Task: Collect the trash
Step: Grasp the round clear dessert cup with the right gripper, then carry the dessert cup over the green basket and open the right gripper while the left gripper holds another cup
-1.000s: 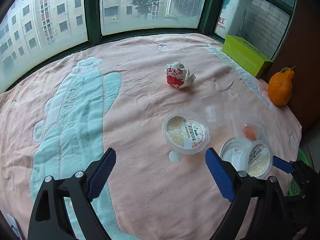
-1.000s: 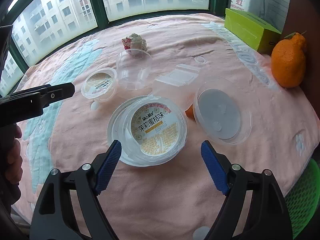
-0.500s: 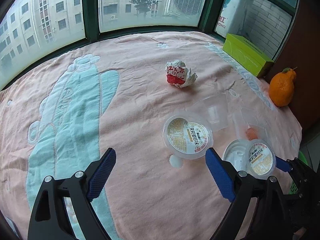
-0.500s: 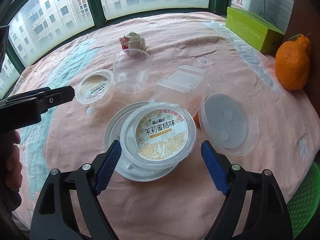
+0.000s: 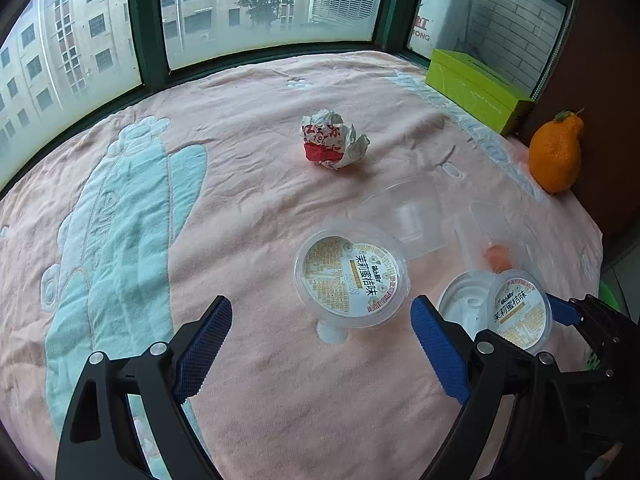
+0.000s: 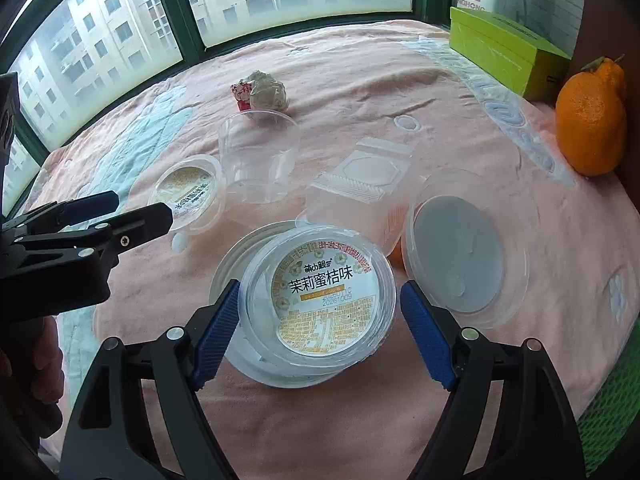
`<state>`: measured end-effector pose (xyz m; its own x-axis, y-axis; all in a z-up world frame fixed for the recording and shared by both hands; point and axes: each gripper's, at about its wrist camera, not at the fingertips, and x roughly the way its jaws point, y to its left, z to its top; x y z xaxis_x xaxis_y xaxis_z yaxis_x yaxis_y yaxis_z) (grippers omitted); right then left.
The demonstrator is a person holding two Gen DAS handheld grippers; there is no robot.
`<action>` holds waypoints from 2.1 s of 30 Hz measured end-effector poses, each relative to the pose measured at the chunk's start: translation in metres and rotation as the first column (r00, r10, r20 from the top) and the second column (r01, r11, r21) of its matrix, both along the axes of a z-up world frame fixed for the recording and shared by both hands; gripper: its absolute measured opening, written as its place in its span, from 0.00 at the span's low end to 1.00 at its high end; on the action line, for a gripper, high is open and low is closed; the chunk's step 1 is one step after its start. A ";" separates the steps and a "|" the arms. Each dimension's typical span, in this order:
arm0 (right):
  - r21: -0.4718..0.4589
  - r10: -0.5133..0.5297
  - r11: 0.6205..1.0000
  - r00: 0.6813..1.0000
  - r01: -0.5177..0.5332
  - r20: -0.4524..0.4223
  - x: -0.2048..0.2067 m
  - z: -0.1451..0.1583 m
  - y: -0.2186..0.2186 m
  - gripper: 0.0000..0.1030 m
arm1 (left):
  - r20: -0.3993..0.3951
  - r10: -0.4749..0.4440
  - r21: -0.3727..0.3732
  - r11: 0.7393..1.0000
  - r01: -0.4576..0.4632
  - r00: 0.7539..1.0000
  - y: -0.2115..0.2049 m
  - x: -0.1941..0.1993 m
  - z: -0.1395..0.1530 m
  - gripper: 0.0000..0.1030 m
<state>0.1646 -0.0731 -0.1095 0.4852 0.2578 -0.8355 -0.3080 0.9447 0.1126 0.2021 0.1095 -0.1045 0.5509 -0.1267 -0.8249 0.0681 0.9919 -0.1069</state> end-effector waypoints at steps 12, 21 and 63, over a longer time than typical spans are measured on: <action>0.039 0.006 0.999 0.999 -0.007 0.034 -0.020 0.022 -0.019 0.63 | -0.021 -0.085 0.080 0.993 0.086 0.996 -0.019 0.022 -0.009 0.89; 0.035 -0.018 0.999 0.997 0.016 0.078 -0.048 0.042 -0.052 0.63 | -0.003 -0.092 0.105 0.990 0.092 0.996 -0.025 0.029 -0.015 0.71; -0.097 -0.601 0.797 0.798 0.596 -0.040 -0.120 -0.033 -0.384 0.64 | 0.084 -0.421 -0.029 0.905 0.424 0.903 -0.245 -0.074 0.056 0.65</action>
<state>0.0445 -0.4573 -0.1423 0.4656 -0.1307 -0.8753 0.3272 0.9444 0.0331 0.1277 -0.1352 -0.0483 0.4965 -0.3974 -0.7717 0.4890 0.8626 -0.1296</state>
